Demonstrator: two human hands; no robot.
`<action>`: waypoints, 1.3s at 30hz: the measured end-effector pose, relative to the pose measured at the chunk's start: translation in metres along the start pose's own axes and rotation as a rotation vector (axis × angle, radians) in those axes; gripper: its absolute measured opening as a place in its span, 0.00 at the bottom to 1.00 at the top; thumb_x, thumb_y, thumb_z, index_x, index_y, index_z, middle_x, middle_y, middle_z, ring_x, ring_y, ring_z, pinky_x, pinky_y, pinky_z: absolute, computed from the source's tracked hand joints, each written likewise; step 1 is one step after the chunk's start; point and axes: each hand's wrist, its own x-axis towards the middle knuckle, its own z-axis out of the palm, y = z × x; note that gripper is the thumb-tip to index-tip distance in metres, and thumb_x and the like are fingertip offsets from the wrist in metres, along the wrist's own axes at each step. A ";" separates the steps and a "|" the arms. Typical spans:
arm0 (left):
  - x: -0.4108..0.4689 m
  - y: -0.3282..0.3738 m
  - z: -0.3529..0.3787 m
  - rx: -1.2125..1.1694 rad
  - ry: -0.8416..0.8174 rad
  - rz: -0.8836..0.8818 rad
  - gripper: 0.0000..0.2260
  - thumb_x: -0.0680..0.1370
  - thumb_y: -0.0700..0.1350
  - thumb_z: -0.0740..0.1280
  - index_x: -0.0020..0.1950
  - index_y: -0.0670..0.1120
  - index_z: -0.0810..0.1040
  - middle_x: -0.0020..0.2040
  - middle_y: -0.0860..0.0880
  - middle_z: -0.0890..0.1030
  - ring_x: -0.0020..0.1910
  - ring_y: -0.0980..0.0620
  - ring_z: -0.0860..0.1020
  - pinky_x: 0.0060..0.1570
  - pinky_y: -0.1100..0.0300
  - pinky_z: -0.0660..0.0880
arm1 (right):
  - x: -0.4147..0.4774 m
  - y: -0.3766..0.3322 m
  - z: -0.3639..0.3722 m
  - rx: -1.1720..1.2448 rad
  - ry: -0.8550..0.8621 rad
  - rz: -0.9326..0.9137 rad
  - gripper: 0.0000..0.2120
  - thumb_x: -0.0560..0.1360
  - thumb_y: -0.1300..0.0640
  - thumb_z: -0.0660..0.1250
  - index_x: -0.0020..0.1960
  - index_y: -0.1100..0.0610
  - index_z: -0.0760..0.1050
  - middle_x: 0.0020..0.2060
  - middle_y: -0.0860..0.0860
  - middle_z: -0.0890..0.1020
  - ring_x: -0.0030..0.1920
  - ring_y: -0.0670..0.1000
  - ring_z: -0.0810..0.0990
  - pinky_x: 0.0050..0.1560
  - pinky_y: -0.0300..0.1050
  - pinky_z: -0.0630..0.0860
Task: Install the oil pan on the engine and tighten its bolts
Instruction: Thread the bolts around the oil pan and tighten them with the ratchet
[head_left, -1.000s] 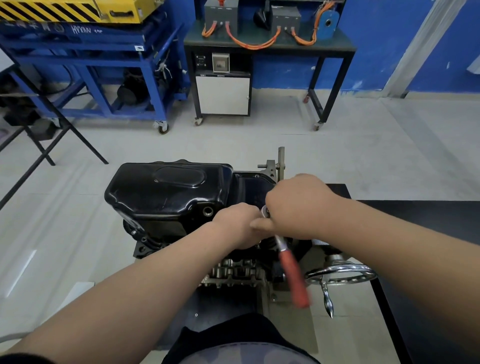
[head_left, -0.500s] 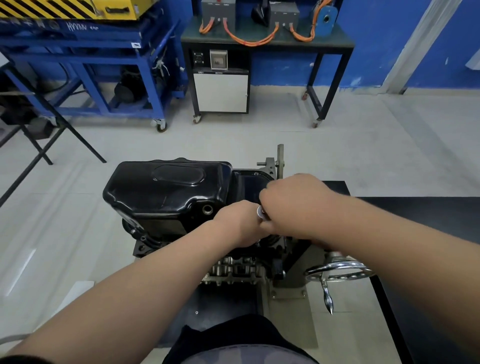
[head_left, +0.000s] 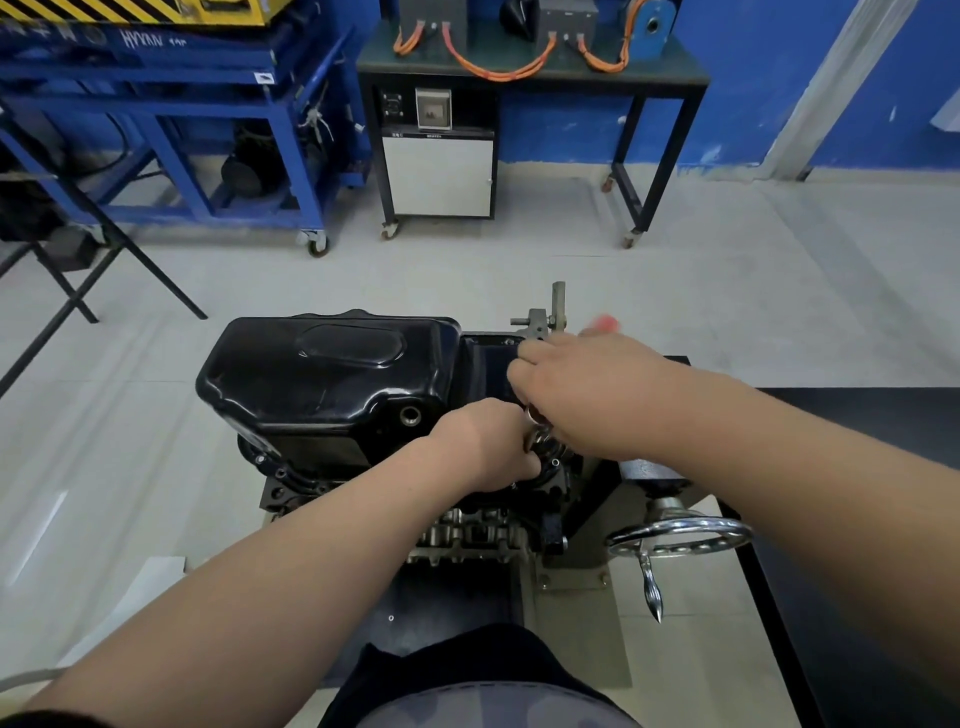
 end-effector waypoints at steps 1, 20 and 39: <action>0.001 0.001 0.000 0.010 0.007 0.005 0.06 0.71 0.52 0.63 0.38 0.51 0.69 0.34 0.54 0.71 0.39 0.48 0.74 0.37 0.58 0.70 | -0.001 0.003 -0.002 -0.008 0.029 -0.021 0.12 0.73 0.54 0.64 0.55 0.53 0.69 0.51 0.49 0.73 0.51 0.52 0.74 0.45 0.47 0.68; -0.001 -0.001 -0.004 -0.010 0.016 -0.019 0.10 0.73 0.48 0.56 0.31 0.49 0.65 0.31 0.53 0.71 0.30 0.51 0.70 0.27 0.61 0.62 | 0.000 -0.009 0.005 0.105 -0.009 0.253 0.21 0.74 0.36 0.57 0.35 0.52 0.66 0.36 0.49 0.75 0.31 0.51 0.70 0.29 0.43 0.61; -0.001 -0.002 -0.003 0.087 0.054 0.080 0.07 0.72 0.49 0.61 0.37 0.47 0.72 0.37 0.50 0.75 0.39 0.46 0.76 0.35 0.56 0.73 | -0.001 0.001 -0.005 0.084 -0.036 -0.088 0.09 0.75 0.54 0.64 0.55 0.53 0.71 0.50 0.50 0.71 0.51 0.52 0.75 0.43 0.45 0.68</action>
